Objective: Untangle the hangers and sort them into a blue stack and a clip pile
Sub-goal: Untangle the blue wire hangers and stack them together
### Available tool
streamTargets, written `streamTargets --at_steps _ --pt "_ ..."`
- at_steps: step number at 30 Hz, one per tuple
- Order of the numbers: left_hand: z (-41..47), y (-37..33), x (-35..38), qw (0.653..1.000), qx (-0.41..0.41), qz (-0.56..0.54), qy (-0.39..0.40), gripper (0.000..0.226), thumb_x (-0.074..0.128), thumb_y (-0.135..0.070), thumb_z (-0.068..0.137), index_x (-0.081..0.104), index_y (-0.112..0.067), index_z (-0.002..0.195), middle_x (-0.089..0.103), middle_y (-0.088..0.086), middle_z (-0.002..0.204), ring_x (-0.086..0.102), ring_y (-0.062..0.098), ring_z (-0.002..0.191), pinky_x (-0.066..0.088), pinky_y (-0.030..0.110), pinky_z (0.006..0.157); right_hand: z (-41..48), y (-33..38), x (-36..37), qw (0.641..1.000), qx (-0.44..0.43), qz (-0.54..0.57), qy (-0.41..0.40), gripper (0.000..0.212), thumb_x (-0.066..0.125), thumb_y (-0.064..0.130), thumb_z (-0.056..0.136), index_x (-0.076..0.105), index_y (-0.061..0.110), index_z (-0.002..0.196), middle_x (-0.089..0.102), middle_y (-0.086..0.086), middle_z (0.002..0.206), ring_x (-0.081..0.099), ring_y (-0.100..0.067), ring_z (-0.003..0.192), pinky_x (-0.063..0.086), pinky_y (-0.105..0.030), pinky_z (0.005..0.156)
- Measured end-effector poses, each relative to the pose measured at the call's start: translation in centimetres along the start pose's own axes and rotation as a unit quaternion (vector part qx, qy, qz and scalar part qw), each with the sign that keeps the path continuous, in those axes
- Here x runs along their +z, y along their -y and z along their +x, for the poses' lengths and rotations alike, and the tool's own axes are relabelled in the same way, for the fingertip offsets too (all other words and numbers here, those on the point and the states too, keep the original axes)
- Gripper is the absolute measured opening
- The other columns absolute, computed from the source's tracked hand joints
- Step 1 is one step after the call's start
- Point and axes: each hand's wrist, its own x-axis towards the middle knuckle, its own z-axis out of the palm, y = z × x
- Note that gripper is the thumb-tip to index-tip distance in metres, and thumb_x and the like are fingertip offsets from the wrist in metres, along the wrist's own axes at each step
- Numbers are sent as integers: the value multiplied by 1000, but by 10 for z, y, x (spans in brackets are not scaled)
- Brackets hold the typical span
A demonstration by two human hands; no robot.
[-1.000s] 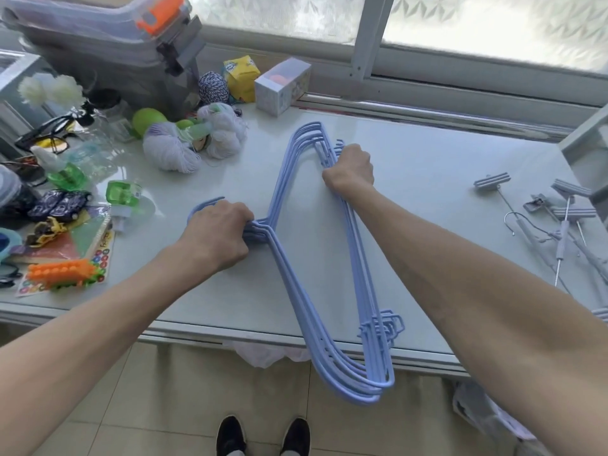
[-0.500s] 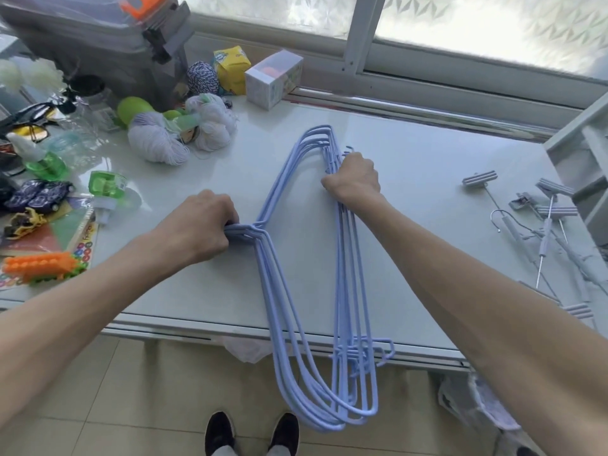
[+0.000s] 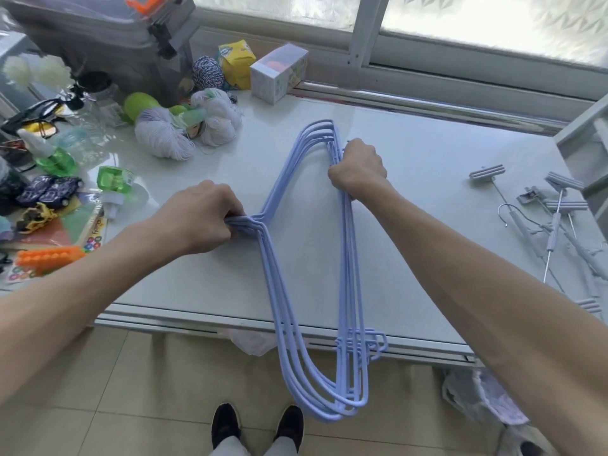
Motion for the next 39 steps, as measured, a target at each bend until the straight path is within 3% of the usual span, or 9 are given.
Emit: streamTargets --at_steps 5,10,15,18,20,29,32,36,39 --pt "-4 -8 -5 1000 0 -6 -5 4 70 -23 75 71 -25 72 59 3 62 56 32 66 41 28 55 -2 0 1 999 -4 -27 -21 19 56 6 83 42 13 93 47 -4 93 47 -25 87 38 -31 71" --pt "-4 -10 -7 1000 -8 -2 -14 39 66 -12 72 44 -32 48 44 -4 53 47 31 61 28 25 48 -8 4 2 997 -35 -57 -39 20 57 4 82 43 15 91 57 -10 108 55 -30 104 38 -30 74" --pt "-5 -8 -4 1000 7 -12 -10 33 60 -9 74 48 -34 56 47 0 60 50 33 70 33 30 55 -9 0 4 999 -15 -27 -39 16 56 8 81 45 12 91 47 -5 90 48 -27 84 37 -31 71" --pt "-4 -6 -4 1000 17 13 10 13 69 -14 74 67 -24 82 57 5 76 55 28 85 40 30 63 -8 1 3 1000 7 -9 -12 20 58 12 78 48 12 96 50 -6 94 51 -27 86 41 -30 71" --pt "-4 -5 -1 999 18 26 15 18 76 -19 73 69 -19 90 56 4 80 53 26 89 39 29 68 -9 1 4 1000 13 -3 -3 24 59 11 79 49 13 101 47 -5 96 50 -25 89 41 -30 72" --pt "-5 0 15 996 10 16 -84 8 72 -21 76 67 -14 74 56 8 69 51 30 74 29 27 63 -10 0 5 999 12 -5 -37 23 62 5 80 44 13 92 46 -4 92 57 -28 102 38 -29 71" --pt "-2 2 14 997 0 9 -73 15 73 -21 73 60 -24 67 43 0 64 47 30 69 31 27 60 -11 -1 8 999 8 -20 -36 22 62 8 80 44 13 93 47 -5 92 57 -28 102 39 -29 72" --pt "3 -3 11 999 28 34 -30 12 72 -20 76 61 -25 77 46 0 73 53 28 87 34 30 68 -11 -2 8 999 -3 -41 -25 18 56 5 85 46 14 97 56 -11 110 56 -30 106 38 -30 74" --pt "3 -8 12 999 32 32 3 36 79 -29 69 44 -26 61 41 -4 68 48 24 84 37 30 69 -10 -1 8 998 -8 -57 -37 22 53 2 87 53 9 108 57 -12 117 56 -30 109 38 -30 74"
